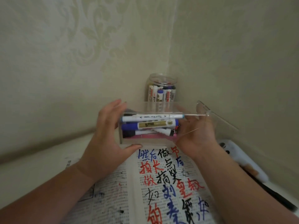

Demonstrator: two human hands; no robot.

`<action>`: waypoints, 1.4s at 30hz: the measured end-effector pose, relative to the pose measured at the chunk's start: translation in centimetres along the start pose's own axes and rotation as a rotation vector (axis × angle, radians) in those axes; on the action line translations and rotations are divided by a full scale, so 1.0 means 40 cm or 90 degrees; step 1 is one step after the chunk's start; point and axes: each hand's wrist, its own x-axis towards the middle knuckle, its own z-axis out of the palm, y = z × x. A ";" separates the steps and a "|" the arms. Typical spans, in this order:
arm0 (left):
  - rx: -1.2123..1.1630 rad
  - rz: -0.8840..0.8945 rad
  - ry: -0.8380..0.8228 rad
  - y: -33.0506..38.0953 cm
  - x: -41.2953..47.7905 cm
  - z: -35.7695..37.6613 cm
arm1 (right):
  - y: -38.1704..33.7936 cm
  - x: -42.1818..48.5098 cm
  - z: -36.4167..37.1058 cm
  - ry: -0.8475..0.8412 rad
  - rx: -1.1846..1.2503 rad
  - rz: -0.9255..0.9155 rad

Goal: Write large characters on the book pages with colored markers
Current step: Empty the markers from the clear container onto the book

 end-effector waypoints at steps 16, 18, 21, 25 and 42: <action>-0.692 -0.410 0.057 -0.047 0.043 -0.005 | 0.038 0.023 0.008 0.037 -0.145 0.051; -0.646 -0.387 0.101 -0.043 0.049 -0.012 | 0.017 0.032 -0.012 0.099 -0.229 0.042; -0.566 -0.344 0.127 -0.031 0.054 -0.023 | -0.003 0.042 -0.036 0.172 -0.305 0.013; -0.485 -0.324 0.172 -0.022 0.057 -0.027 | 0.009 0.046 -0.041 0.203 -0.437 -0.030; -0.366 -0.224 0.290 -0.014 0.073 -0.071 | 0.000 0.027 -0.061 -0.179 -1.032 -0.138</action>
